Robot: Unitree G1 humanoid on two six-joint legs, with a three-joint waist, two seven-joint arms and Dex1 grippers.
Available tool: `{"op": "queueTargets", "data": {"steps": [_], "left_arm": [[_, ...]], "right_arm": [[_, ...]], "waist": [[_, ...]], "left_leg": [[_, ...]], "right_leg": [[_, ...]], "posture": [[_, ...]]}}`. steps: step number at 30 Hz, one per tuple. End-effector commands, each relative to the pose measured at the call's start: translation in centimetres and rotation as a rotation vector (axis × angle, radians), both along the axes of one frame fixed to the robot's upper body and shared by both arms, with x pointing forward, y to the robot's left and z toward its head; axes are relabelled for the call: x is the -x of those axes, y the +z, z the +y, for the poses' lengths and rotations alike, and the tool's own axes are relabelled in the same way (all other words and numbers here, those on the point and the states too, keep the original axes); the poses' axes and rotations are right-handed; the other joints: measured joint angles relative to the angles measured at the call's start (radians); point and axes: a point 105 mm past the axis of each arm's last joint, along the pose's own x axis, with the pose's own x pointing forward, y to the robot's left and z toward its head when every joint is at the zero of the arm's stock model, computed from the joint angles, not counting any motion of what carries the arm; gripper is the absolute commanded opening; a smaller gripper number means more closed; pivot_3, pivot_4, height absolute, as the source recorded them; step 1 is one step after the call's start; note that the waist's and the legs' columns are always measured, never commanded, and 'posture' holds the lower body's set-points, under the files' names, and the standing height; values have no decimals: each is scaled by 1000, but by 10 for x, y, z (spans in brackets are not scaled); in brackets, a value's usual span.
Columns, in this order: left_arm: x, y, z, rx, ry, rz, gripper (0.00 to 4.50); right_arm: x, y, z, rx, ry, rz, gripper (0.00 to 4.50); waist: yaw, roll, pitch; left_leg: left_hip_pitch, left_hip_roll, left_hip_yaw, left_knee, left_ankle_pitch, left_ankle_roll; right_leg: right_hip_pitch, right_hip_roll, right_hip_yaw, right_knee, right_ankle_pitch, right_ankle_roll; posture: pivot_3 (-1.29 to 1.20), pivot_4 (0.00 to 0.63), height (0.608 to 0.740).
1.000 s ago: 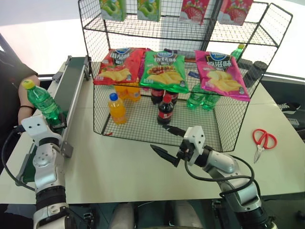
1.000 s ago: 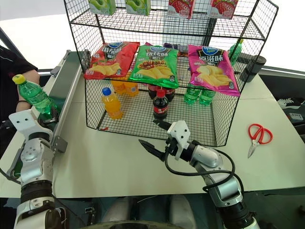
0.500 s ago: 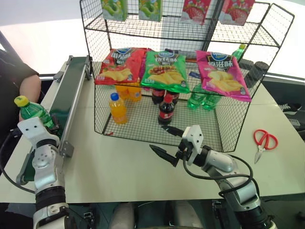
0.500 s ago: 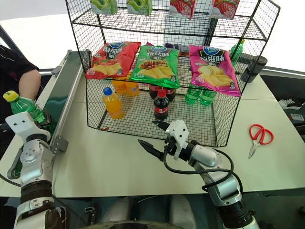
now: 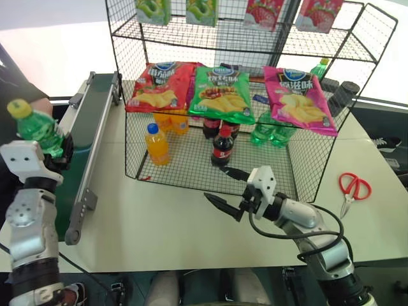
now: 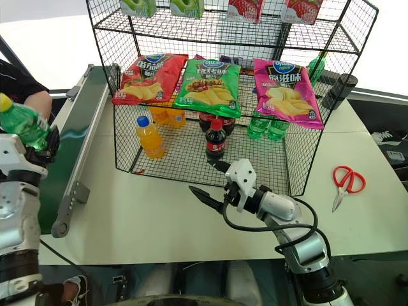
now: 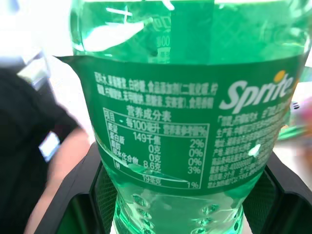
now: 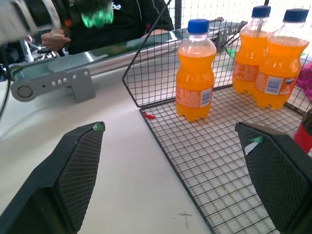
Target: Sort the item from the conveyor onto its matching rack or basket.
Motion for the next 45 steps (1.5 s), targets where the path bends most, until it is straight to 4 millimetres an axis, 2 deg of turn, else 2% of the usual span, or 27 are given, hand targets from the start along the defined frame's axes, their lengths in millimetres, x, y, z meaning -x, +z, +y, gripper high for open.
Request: {"op": "queueTargets", "data": {"steps": [1, 7, 14, 20, 25, 34, 39, 45], "left_arm": [[10, 13, -54, -57, -287, 3, 2752], [19, -13, -115, -148, -583, 141, 2752], [20, -48, -197, -136, -962, 220, 2752], [15, -59, -238, -191, -1160, 215, 2752], [14, -61, -256, -227, -1261, 196, 2752], [14, -60, -265, -272, -1323, 192, 2752], [15, -60, -268, -285, -1336, 193, 2752], [16, -63, -269, -290, -1341, 220, 2752]], "right_arm": [[-1, 18, -4, -23, 14, -61, 4500], [-1, 34, -10, -45, 30, -83, 4500], [1, 45, 3, -67, 51, -78, 4500], [4, 43, 8, -71, 37, -56, 4500], [6, 39, 9, -64, 27, -40, 4500], [6, 30, 6, -57, 12, -15, 4500], [7, 28, 6, -64, 15, -5, 2948], [5, 31, 4, -81, -9, -22, 2920]], "waist": [[-2, 2, 1], [-3, 4, 2], [2, 6, 3], [1, 5, 3], [2, 5, 3], [2, 5, 3], [2, 5, 3], [3, 5, 3]], "left_leg": [[0, 0, 0, 0, 0, 0], [0, 0, 0, 0, 0, 0], [0, -1, 0, 1, 0, 1], [0, -1, 0, 2, 0, 1], [0, 1, 0, 3, 0, 1], [1, 4, -1, 5, 0, 1], [1, 5, -1, 5, 0, 1], [1, 6, -1, 5, 0, 1]], "right_leg": [[0, 0, 0, 0, 0, 0], [0, 0, 0, 0, -1, -1], [0, 1, 0, 0, 0, 0], [1, 5, 0, 1, 0, 1], [1, 11, 0, 2, 0, 1], [1, 18, 1, 2, 1, 2], [1, 19, 1, 2, 1, 1], [1, 19, 1, 2, 1, 2]], "posture": [[0, 150, 740], [0, 150, 740], [0, 150, 740], [0, 150, 740], [0, 150, 740], [0, 150, 740], [0, 150, 740], [0, 150, 740]]}}
